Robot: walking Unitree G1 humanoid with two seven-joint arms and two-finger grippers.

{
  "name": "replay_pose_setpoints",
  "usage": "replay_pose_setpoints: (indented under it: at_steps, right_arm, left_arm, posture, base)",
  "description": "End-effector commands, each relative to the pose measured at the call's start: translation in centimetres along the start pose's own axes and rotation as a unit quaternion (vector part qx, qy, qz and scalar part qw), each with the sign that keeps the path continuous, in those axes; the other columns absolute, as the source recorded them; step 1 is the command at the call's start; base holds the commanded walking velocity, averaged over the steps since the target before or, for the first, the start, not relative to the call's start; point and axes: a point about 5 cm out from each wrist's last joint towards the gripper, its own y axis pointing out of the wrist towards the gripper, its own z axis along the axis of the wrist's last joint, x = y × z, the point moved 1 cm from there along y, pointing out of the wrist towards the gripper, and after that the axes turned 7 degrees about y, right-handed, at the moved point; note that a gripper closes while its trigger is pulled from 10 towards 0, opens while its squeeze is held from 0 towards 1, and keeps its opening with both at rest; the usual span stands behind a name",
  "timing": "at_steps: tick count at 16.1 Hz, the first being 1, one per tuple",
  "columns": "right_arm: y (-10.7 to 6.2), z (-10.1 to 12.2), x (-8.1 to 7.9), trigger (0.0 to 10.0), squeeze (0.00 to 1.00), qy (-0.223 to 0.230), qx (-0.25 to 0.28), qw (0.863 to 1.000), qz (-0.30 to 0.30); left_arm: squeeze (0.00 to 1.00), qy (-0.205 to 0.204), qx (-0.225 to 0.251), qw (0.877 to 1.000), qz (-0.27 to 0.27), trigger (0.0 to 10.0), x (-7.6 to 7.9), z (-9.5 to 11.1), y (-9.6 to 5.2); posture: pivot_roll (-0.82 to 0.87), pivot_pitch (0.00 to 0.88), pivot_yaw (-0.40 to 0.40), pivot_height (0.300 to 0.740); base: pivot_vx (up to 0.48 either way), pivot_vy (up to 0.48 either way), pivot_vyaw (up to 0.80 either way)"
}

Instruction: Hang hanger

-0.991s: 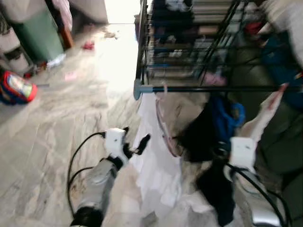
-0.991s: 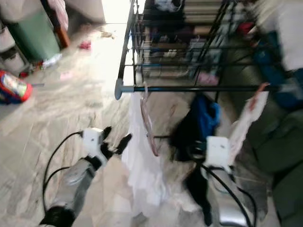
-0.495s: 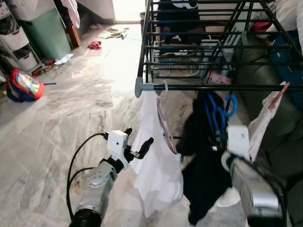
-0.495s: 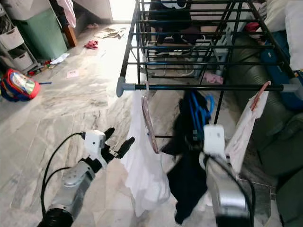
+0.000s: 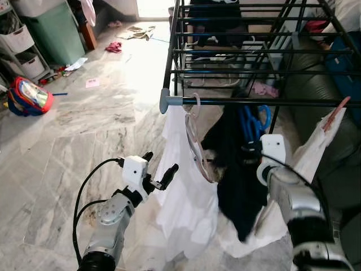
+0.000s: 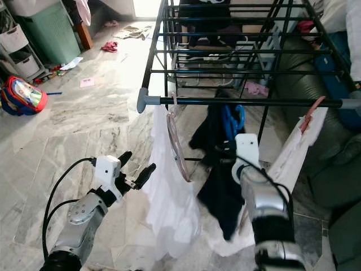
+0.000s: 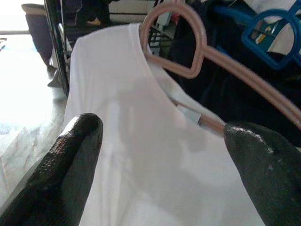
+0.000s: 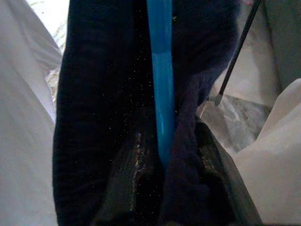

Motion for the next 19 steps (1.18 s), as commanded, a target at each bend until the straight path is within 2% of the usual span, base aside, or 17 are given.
replay_pose_setpoints:
  at_steps: [1, 6, 9, 11, 13, 16, 19]
  right_arm:
    - [0.3, 3.8, -0.4, 10.0, 0.00, 0.001, 0.063, 0.998, 0.009]
    - [0.7, 5.3, -0.9, 10.0, 0.00, -0.017, 0.081, 0.996, 0.022]
    - [0.2, 3.7, -1.1, 10.0, 0.00, -0.036, 0.079, 0.996, 0.030]
    - [-0.8, 3.2, -0.9, 10.0, 0.00, -0.029, 0.087, 0.995, 0.031]
    - [-1.2, 3.8, -0.7, 10.0, 0.00, -0.012, 0.093, 0.995, 0.027]
    - [-0.7, 4.9, -0.1, 10.0, 0.00, 0.028, 0.075, 0.997, 0.005]
    - [0.4, 6.0, -0.1, 10.0, 0.00, 0.041, 0.065, 0.997, 0.009]
  left_arm:
    - [0.00, 0.002, -0.004, 1.000, 0.004, 10.0, -0.3, -0.2, -0.5]
    - [0.00, 0.003, -0.003, 1.000, 0.006, 10.0, -0.2, -0.2, -0.7]
    - [0.00, 0.005, -0.003, 1.000, 0.008, 10.0, -0.3, -0.1, -0.7]
    - [0.00, 0.006, -0.004, 1.000, 0.009, 10.0, -0.4, -0.2, -0.7]
    - [0.00, 0.007, -0.006, 1.000, 0.003, 10.0, -0.3, -0.2, -0.6]
    - [0.00, 0.007, -0.008, 1.000, -0.007, 10.0, -0.1, -0.2, -0.2]
    - [0.00, 0.007, -0.009, 1.000, -0.010, 10.0, -0.1, -0.1, 0.0]
  posture:
    - [0.01, 0.152, 0.022, 0.740]
    - [0.02, 0.146, 0.017, 0.740]
    - [0.02, 0.143, 0.016, 0.740]
    - [0.01, 0.143, 0.023, 0.740]
    - [0.00, 0.144, 0.034, 0.740]
    - [-0.01, 0.146, 0.048, 0.740]
    - [-0.01, 0.145, 0.048, 0.740]
  base:
    - [0.000, 0.000, 0.00]
    - [0.000, 0.000, 0.00]
    - [0.000, 0.000, 0.00]
    - [0.000, 0.000, 0.00]
    - [0.000, 0.000, 0.00]
    - [0.000, 0.000, 0.00]
    - [0.000, 0.000, 0.00]
